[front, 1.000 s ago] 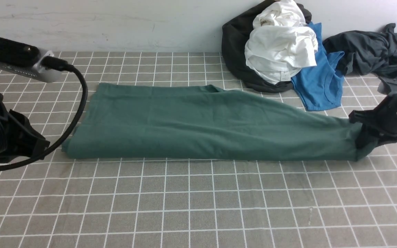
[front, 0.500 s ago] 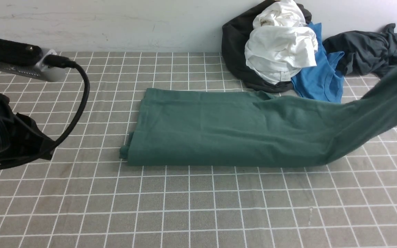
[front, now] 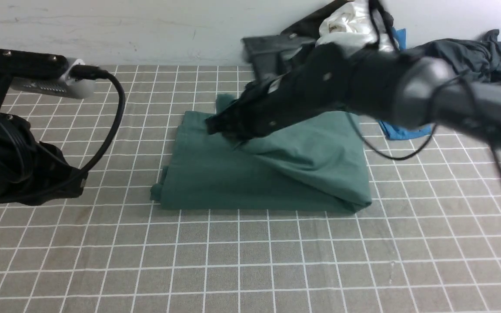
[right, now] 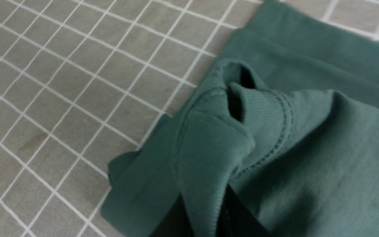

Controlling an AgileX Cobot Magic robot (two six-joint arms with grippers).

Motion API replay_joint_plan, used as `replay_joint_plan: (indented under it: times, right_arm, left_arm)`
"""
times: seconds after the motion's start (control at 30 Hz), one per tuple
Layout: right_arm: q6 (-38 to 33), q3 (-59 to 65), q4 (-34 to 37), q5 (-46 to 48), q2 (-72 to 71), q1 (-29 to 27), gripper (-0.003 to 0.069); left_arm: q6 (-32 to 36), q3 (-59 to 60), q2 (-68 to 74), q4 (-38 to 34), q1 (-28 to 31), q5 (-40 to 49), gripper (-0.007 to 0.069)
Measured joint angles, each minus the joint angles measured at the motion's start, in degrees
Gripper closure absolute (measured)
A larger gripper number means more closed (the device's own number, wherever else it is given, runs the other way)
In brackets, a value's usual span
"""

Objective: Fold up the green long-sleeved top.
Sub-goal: Use the right arm to drag the right edge of the fabric to the left and folds it over the left edge

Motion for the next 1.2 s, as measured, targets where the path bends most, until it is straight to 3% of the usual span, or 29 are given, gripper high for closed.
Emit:
replay_joint_plan:
  times: [0.13, 0.37, 0.47, 0.6, 0.63, 0.7, 0.83, 1.0, 1.2]
  right_arm:
    - [0.1, -8.6, 0.0, 2.4, 7.2, 1.5, 0.0599]
    - [0.1, -23.5, -2.4, 12.1, 12.6, 1.5, 0.0284]
    - [0.1, -26.2, -4.7, 13.7, 12.2, 1.5, 0.0253]
    - [0.1, -26.9, -6.6, 17.0, 12.5, 1.5, 0.0314]
    - [0.0, -27.1, -6.7, 18.7, 13.8, 1.5, 0.0377]
    - [0.0, -27.1, -6.5, 19.5, 14.9, 1.5, 0.0422]
    - [-0.7, -27.1, -3.1, 19.5, 21.4, 2.4, 0.0627]
    - [-4.3, -29.5, -3.6, 19.9, 20.9, 4.3, 0.0669]
    - [-3.8, -32.3, -15.0, 28.5, 11.6, 3.8, 0.0672]
  left_arm:
    - [0.0, 0.9, 0.7, 0.0, 0.0, 0.0, 0.0557]
    - [0.1, 2.7, 0.9, 0.1, 0.0, -0.3, 0.0557]
    - [0.1, 2.7, 0.9, 0.1, 0.0, -0.4, 0.0557]
    - [0.1, 2.7, 0.9, 0.0, 0.0, -0.6, 0.0557]
    - [0.1, 2.7, 0.9, -0.4, 0.0, -0.6, 0.0557]
    - [0.1, 2.7, 0.9, -0.8, 0.0, -0.7, 0.0557]
    - [2.4, 2.7, 0.9, -3.4, 0.0, -0.8, 0.0557]
    - [5.7, 2.7, 0.3, -5.4, 0.0, -1.0, 0.0557]
    - [7.2, 2.8, -6.9, -5.5, 0.0, -2.2, 0.0557]
